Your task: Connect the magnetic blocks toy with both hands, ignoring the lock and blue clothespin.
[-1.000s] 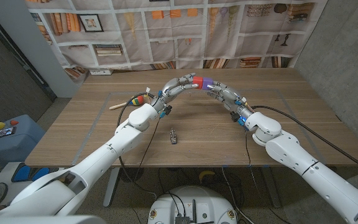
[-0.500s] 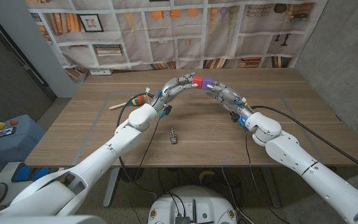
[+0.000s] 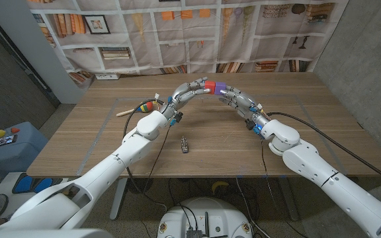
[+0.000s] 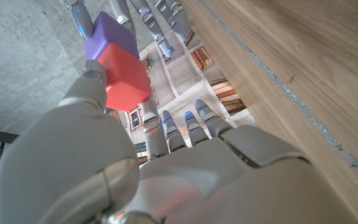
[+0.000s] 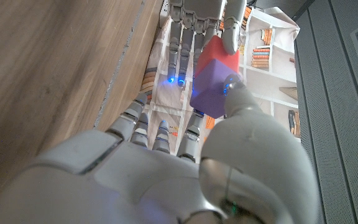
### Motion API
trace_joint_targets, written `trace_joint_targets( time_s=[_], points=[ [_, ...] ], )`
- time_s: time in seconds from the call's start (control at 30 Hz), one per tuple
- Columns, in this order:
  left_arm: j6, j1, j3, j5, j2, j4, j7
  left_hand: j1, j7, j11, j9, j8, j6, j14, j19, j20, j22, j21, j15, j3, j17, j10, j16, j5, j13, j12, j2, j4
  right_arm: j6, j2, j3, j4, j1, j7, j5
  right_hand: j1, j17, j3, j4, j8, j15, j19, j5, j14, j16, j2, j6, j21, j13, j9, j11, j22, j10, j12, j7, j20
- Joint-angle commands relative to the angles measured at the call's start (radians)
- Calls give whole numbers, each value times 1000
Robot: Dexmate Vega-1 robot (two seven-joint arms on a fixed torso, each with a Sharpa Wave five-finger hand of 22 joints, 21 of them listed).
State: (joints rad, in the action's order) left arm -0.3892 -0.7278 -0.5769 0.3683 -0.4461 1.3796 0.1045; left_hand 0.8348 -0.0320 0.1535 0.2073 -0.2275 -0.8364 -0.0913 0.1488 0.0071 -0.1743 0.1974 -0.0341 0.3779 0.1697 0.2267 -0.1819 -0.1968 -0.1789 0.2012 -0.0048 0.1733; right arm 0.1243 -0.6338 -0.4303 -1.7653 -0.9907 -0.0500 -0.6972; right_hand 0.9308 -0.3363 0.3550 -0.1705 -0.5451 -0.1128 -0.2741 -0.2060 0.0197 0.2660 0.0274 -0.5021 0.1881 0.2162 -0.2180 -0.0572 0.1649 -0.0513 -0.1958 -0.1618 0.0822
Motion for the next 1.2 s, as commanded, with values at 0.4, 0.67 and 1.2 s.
trace_joint_targets(
  time_s=[0.4,0.67,1.2],
  points=[
    [-1,-16,5,1,-4,19,-13,14,-65,4,3,-4,-75,-11,12,-1,-3,2,4,3,3,9,-2,-7,-3,-3,19,-7,18,-7,-2,3,-6,-24,4,10,-4,-8,3,37,-15,24,11,22,-12,-17,77,-4,6,1,-16,6,44,3,3,8],
    [-6,-16,5,0,-5,19,-9,15,-65,4,4,-3,-76,-12,12,0,-3,2,3,3,3,10,-2,-7,-3,-3,19,-6,18,-12,-4,4,-4,-39,0,11,-5,-10,6,59,-25,36,14,38,-20,-19,124,-4,8,2,-20,6,69,4,5,14],
    [-6,-21,8,1,-13,29,-5,17,-66,7,5,-3,-79,-12,13,0,-3,1,1,2,3,12,-1,-7,-3,-3,21,-6,25,-18,-13,26,17,-96,-8,-6,-6,-20,15,123,-51,86,19,86,-41,-23,250,-8,10,4,-53,6,150,8,18,35]
  ],
)
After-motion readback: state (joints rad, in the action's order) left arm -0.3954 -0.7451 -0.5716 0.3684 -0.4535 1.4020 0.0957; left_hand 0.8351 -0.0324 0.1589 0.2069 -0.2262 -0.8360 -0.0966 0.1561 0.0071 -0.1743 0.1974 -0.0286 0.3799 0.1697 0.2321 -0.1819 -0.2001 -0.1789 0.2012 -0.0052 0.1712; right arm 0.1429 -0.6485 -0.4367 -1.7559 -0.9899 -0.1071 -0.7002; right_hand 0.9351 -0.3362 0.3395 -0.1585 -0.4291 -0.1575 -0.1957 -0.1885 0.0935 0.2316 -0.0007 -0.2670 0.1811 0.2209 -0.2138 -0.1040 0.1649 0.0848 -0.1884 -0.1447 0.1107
